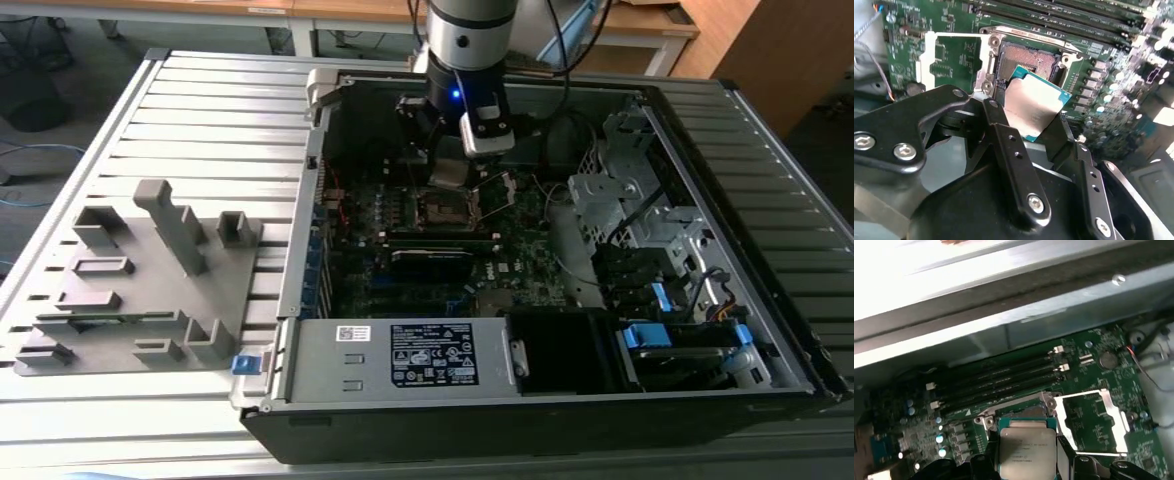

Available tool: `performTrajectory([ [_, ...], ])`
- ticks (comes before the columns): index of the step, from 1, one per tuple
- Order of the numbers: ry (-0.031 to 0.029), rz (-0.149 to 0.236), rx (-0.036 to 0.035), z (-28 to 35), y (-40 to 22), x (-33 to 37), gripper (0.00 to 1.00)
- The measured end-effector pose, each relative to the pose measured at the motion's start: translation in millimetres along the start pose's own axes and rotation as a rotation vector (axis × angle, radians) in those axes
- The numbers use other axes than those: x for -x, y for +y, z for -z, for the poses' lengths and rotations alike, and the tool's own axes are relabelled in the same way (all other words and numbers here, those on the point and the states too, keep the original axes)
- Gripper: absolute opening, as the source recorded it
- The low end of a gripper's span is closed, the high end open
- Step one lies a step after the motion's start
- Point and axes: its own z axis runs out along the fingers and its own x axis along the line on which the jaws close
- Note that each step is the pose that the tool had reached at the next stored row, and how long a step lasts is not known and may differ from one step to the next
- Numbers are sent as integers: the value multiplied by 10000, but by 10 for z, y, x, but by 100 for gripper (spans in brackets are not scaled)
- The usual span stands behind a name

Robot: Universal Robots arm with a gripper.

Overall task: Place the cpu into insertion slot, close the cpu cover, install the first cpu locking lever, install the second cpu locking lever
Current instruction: 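Place the cpu into insertion slot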

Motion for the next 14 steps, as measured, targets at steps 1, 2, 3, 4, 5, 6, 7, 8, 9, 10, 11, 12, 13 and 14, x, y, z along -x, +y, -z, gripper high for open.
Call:
performTrajectory([
  [1, -18, -179, -4, -1, 0, 0, 54],
  [2, -36, -357, -8, -1, 0, 0, 54],
  [3, -53, -535, -12, -2, 0, 0, 54],
  [4, -70, -703, -17, -2, 0, 0, 54],
  [5, -88, -892, -22, -2, 0, 0, 54],
  [6, -105, -1059, -26, -2, 0, 0, 54],
  [7, -119, -1214, -30, -2, 0, 0, 54],
  [8, -136, -1376, -35, -2, 0, 0, 54],
  [9, -152, -1538, -38, -2, 0, 0, 54],
  [10, -167, -1696, -43, -2, 0, 0, 54],
  [11, -183, -1857, -47, -2, 0, 0, 54],
  [12, -200, -2027, -51, -2, 0, 0, 54],
  [13, -216, -2189, -55, -3, 0, 0, 54],
  [14, -233, -2349, -59, -3, 0, 0, 54],
])
